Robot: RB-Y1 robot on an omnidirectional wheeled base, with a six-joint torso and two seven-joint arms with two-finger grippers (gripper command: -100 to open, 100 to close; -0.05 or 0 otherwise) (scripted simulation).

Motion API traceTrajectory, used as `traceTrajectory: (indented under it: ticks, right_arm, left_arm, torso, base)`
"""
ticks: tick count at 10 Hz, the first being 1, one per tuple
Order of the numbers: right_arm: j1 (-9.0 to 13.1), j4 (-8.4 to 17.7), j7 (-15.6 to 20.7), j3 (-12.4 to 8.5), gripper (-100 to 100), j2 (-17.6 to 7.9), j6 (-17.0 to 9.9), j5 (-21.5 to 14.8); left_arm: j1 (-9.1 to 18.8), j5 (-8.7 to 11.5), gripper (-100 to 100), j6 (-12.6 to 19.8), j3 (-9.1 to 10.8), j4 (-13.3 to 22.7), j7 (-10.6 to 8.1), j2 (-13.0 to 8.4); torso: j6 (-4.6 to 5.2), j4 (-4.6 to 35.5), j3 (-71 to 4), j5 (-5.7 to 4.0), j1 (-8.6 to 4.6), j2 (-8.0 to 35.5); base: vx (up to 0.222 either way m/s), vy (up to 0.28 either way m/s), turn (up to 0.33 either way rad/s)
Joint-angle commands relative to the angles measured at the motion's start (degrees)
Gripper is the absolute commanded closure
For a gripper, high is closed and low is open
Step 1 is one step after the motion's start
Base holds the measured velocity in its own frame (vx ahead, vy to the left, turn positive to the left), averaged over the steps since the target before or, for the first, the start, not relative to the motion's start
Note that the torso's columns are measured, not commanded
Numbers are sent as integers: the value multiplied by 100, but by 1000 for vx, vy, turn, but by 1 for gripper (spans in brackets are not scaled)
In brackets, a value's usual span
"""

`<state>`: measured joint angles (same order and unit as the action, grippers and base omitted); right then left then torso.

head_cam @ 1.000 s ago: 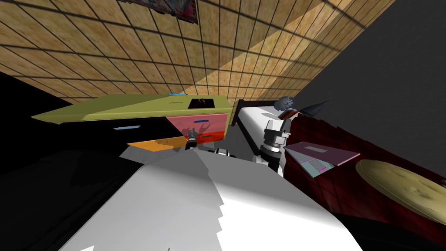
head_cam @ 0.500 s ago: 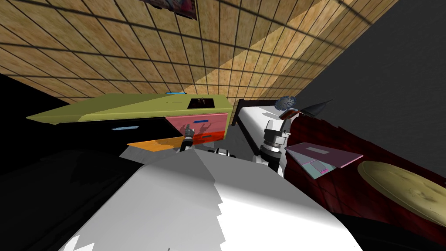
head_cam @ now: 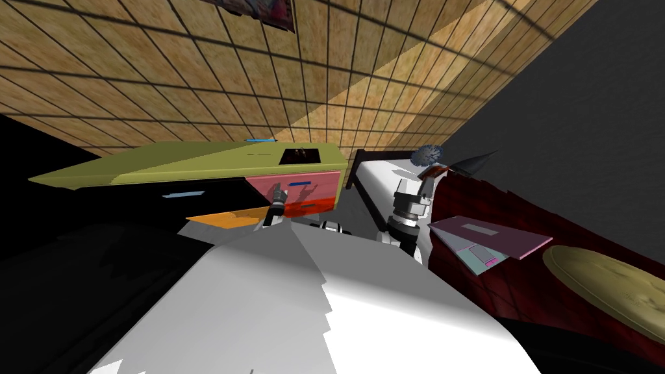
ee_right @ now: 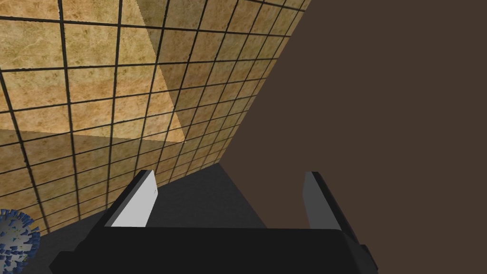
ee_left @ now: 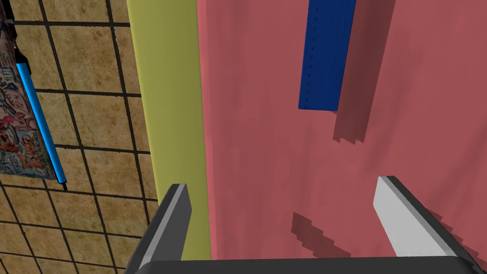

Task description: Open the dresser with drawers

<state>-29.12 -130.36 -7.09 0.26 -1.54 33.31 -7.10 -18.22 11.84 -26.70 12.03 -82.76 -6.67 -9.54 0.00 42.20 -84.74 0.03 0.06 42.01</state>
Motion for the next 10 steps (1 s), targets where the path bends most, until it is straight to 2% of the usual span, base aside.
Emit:
traceTrajectory:
  ticks: [1,7,8,9,10]
  right_arm:
    - [0,0,0,0,0,0,0,0]
    - [2,0,0,1,0,1,0,0]
    - [2,0,0,1,0,1,0,0]
    - [2,0,0,1,0,1,0,0]
    - [1,0,0,0,0,0,0,0]
  left_arm:
    - [23,28,-100,106,43,-132,6,333]
    - [27,38,-100,133,58,-182,6,1100]
    - [30,41,-100,144,62,-185,2,1026]
    - [35,66,-100,315,106,-344,9,1017]
    - [28,52,-100,219,82,-273,9,1034]
  torso:
    - [0,3,7,-3,-12,13]
    - [0,8,16,-3,-8,26]
    - [-1,6,13,-3,-6,21]
    - [-1,6,14,-3,-4,23]
    - [0,3,6,-1,2,7]
  base:
    - [118,28,3]
    - [12,8,0]
    - [0,0,0]
    - [69,22,-9]
    - [45,15,-4]
